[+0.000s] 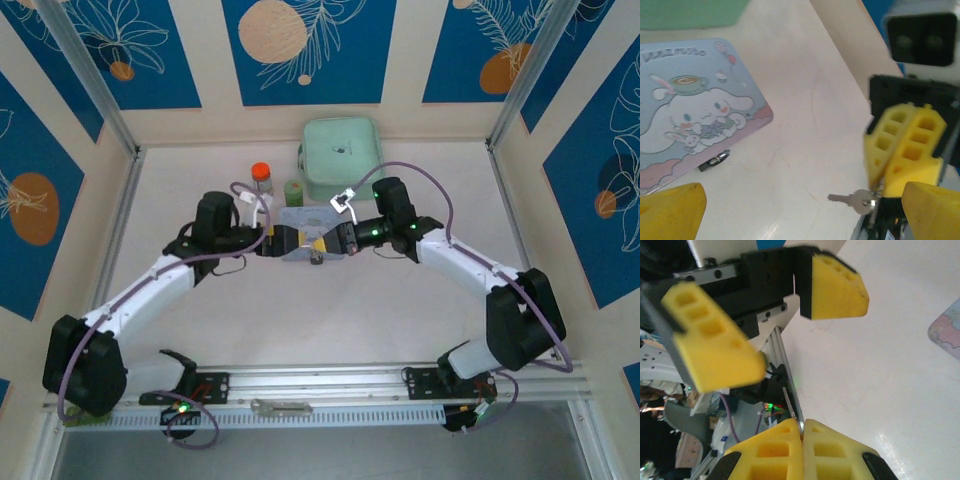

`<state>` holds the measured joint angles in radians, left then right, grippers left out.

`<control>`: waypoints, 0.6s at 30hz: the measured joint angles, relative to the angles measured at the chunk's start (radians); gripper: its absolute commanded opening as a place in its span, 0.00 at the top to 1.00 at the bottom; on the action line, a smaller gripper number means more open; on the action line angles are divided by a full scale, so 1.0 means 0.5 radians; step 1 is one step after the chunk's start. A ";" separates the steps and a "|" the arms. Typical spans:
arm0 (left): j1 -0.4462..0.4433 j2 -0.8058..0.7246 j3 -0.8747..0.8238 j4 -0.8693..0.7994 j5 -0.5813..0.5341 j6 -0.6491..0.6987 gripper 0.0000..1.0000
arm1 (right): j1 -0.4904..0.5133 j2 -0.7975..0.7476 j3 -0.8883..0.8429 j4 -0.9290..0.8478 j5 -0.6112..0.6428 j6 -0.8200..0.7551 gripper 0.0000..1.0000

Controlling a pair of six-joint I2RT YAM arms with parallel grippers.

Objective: Unlock the padlock with the key

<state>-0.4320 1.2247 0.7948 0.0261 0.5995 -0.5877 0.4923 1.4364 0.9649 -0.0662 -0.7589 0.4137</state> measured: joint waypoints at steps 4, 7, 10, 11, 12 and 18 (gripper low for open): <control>-0.039 0.011 -0.195 0.370 -0.182 -0.515 0.01 | 0.034 -0.059 -0.050 0.090 0.172 0.021 1.00; -0.115 0.014 -0.229 0.503 -0.319 -0.782 0.00 | 0.110 -0.083 -0.066 0.114 0.402 0.002 1.00; -0.171 0.013 -0.233 0.599 -0.425 -1.035 0.02 | 0.272 -0.117 -0.066 0.101 0.803 -0.125 1.00; -0.178 0.014 -0.236 0.623 -0.449 -1.108 0.05 | 0.332 -0.127 -0.066 0.101 0.932 -0.173 1.00; -0.182 0.014 -0.237 0.641 -0.471 -1.187 0.08 | 0.394 -0.139 -0.066 0.102 1.077 -0.237 1.00; -0.191 0.043 -0.230 0.665 -0.493 -1.486 0.20 | 0.584 -0.154 -0.066 0.136 1.704 -0.613 1.00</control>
<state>-0.5274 1.2465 0.6796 0.3588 0.3531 -1.3308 0.7841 1.3594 0.9321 0.0017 0.0933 0.1070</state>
